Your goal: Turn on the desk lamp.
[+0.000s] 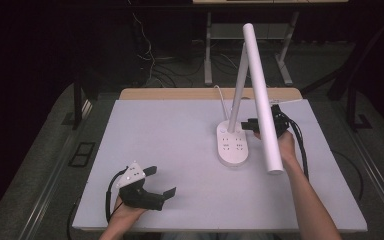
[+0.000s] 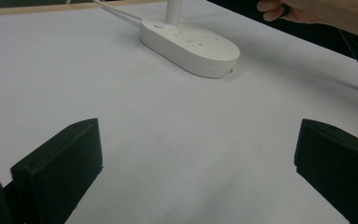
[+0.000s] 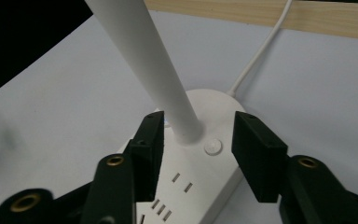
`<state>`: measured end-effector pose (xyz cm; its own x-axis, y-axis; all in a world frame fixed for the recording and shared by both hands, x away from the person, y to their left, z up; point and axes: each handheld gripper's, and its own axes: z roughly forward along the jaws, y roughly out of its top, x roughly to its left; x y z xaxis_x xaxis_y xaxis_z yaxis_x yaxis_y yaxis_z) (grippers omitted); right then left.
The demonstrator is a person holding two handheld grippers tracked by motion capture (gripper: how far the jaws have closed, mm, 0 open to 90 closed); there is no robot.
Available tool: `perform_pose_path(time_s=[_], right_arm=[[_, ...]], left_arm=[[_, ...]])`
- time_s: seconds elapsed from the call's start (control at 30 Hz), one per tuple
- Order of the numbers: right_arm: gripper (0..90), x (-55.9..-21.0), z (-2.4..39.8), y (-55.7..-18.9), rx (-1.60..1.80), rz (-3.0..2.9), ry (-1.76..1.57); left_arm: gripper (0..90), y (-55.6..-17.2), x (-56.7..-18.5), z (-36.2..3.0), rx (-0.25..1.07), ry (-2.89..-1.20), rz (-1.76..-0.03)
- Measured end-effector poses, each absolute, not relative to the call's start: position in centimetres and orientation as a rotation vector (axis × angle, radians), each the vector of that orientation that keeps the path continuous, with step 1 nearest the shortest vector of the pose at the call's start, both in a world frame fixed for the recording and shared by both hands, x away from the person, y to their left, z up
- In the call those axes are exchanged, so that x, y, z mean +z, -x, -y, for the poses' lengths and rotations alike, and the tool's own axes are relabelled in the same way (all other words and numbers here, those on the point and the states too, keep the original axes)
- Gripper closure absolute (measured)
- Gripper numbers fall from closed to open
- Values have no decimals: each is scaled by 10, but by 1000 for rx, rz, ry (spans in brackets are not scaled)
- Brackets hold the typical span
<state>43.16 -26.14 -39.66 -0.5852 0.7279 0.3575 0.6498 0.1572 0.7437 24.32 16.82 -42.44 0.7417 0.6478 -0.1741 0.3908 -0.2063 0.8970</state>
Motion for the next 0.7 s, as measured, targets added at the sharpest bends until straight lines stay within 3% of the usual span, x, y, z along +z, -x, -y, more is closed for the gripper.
perform_pose_path(time_s=[0.33, 0.57, 0.7], right_arm=[[698, -403, 260, -443, 1449, -2325, -1416], [885, -412, 256, -450, 1467, -2351, -1419], [894, -417, 255, -453, 1463, -2353, -1434]], left_arm=[[0, -243, -425, -168, 287, -1830, -806], [0, -244, -425, -167, 282, -1832, -807], [0, -244, -425, -167, 282, -1838, -804]])
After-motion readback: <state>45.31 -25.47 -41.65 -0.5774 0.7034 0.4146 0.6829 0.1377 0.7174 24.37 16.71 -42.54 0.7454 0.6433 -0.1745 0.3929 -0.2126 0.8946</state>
